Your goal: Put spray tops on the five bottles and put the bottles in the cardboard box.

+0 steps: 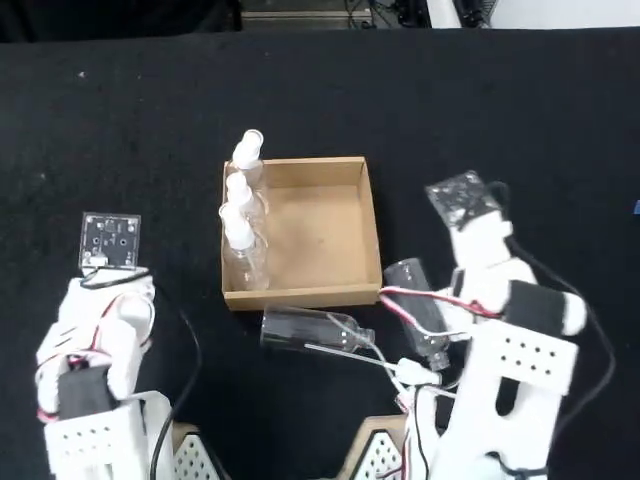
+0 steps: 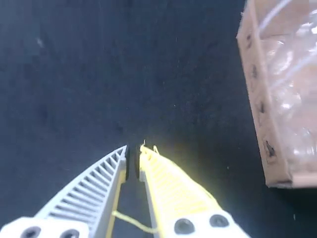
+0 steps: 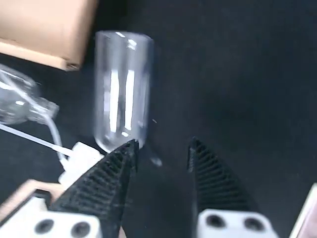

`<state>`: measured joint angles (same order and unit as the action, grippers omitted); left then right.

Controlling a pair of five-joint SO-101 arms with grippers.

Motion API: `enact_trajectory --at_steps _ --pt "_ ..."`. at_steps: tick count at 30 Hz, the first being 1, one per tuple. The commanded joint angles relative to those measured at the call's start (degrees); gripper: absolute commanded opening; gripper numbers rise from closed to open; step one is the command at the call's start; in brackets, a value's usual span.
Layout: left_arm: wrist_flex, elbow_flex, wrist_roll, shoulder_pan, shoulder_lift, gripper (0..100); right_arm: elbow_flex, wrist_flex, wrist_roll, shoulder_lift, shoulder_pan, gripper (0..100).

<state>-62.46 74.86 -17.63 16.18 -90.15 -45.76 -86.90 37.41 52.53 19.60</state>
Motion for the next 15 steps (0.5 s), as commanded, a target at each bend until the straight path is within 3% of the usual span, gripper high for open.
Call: enact_trajectory --at_steps 1,4,8,15 --pt "-12.3 -17.0 -9.7 0.5 0.1 14 2.8 -0.4 3.6 1.9 6.5 15.1" --pt "-16.5 -26.6 -12.0 0.2 0.1 22 1.5 -0.4 4.5 1.9 7.8 15.1" --pt "-16.6 -37.6 -12.0 -1.1 0.4 21 -0.3 0.5 4.4 1.9 8.3 14.9" --pt "-20.1 -51.6 -12.0 -16.7 10.9 20 -2.8 3.2 4.2 1.9 12.7 14.9"
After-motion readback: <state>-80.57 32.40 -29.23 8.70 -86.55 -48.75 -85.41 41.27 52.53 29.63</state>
